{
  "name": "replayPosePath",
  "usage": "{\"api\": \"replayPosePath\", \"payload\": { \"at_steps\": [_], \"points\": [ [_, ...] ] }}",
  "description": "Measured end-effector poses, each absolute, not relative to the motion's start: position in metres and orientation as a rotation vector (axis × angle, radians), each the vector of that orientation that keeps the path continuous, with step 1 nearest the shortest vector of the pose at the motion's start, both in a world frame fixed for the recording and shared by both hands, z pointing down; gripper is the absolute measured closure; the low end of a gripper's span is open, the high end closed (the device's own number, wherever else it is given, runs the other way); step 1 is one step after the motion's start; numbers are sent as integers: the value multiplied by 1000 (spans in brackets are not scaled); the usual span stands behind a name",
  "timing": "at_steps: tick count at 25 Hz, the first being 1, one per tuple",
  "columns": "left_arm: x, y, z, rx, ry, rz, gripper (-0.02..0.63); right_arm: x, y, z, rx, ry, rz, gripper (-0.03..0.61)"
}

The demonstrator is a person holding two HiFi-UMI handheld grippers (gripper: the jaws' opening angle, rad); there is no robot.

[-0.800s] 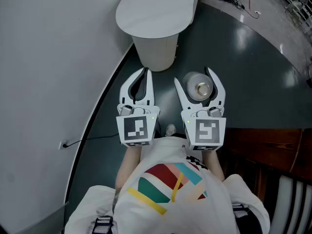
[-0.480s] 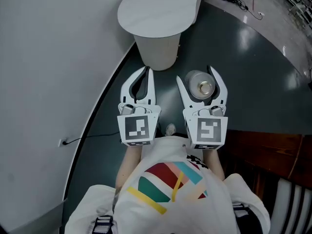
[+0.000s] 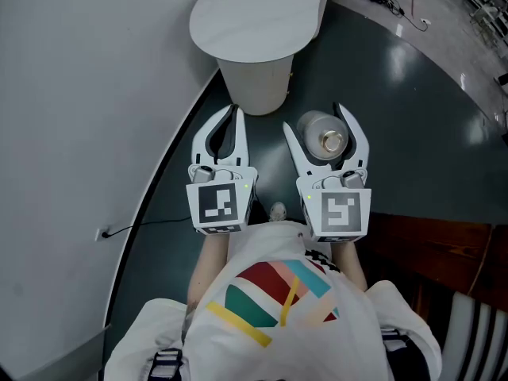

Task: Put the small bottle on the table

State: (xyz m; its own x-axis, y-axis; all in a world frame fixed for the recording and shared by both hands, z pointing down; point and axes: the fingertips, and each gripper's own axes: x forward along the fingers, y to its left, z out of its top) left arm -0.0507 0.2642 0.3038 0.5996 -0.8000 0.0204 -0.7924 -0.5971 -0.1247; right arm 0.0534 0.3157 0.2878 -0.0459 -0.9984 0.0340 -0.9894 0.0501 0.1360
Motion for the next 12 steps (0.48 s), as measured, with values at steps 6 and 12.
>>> {"api": "replayPosePath", "payload": {
  "at_steps": [6, 12],
  "points": [
    [-46, 264, 304, -2721, 1356, -99, 597, 66, 318, 297, 2108, -2148, -48, 229],
    [-43, 265, 303, -2720, 1357, -107, 598, 79, 320, 300, 2121, -2119, -18, 229]
  ]
}}
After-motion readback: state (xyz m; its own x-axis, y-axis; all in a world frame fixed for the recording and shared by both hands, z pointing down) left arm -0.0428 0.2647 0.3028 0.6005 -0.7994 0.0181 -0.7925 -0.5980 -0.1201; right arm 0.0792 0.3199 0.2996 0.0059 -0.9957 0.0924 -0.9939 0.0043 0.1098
